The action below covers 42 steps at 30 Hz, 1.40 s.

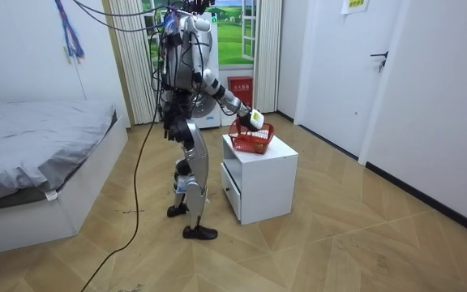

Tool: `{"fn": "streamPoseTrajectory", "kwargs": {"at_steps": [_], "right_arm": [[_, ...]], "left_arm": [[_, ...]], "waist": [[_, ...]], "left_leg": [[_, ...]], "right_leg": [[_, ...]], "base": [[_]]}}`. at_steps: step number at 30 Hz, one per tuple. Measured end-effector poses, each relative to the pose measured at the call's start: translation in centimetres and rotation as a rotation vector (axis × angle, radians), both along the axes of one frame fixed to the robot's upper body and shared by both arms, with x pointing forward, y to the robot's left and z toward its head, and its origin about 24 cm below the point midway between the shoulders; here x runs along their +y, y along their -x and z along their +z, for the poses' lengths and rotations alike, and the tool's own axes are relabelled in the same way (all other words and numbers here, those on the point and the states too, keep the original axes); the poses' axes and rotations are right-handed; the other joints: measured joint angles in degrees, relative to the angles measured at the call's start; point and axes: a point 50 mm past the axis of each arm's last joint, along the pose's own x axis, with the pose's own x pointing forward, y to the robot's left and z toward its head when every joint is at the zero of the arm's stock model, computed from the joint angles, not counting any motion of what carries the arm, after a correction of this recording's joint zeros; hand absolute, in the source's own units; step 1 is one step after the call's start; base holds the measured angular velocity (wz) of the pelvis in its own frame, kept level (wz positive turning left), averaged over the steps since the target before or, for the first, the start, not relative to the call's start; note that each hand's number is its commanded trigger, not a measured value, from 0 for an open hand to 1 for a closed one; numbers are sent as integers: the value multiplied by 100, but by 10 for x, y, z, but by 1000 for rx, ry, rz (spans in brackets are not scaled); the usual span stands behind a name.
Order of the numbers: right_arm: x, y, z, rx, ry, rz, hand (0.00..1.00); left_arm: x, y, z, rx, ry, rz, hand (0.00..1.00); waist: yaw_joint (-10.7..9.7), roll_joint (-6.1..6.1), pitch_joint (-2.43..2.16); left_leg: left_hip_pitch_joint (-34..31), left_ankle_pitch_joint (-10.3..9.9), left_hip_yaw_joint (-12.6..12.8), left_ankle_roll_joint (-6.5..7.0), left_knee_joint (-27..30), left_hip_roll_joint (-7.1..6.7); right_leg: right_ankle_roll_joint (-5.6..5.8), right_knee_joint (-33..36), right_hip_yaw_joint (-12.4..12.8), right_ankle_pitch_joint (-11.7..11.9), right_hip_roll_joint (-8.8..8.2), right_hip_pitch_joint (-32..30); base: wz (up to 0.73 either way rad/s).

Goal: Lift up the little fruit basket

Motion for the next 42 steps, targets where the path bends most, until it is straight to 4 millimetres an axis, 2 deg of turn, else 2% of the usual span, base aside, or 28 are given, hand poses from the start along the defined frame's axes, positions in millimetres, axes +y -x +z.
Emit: {"fn": "streamPoseTrajectory", "kwargs": {"at_steps": [2,3,4,5,13,21,35,42], "right_arm": [[0,-4,3,-10,2,2,100],[0,-7,3,-8,8,-1,77],[-1,-9,3,-7,12,-3,11],[-2,-10,3,-7,16,-9,0],[-2,-21,8,-29,24,-28,0],[-4,-22,8,-28,32,-43,0],[-5,-21,6,-29,47,-47,0],[-5,-19,4,-18,48,-48,0]], "left_arm": [[0,2,0,10,-1,2,0],[0,3,-1,17,4,3,0],[0,4,-1,21,9,3,0],[0,4,-1,26,19,2,0],[-2,5,-2,40,54,-10,0],[-3,3,-2,43,70,-23,0],[-3,2,-2,40,71,-23,0],[-3,2,-2,38,58,-21,0]], "waist": [[2,-14,22],[10,-29,34],[12,-34,38],[18,-39,44],[53,-1,73],[168,-3,72],[174,-6,70],[162,-93,30]], "left_leg": [[-31,0,-15,0,26,-1],[-34,1,-30,1,35,-3],[-37,1,-44,1,50,-4],[-56,1,-74,2,56,-8],[-138,2,-97,4,140,-2],[-192,1,-108,5,176,-3],[-269,1,-189,5,268,-3],[-190,4,-140,13,212,-18]], "right_leg": [[0,0,-39,0,-46,0],[1,0,-62,0,-52,1],[1,-1,-76,0,-55,1],[2,-1,-116,1,-53,3],[2,-1,-204,1,-61,2],[1,3,-287,1,-64,2],[1,42,-351,0,-85,2],[0,77,-319,-2,-142,31]], "base": [[9],[9],[14],[14],[4],[4],[4],[-1]]}}
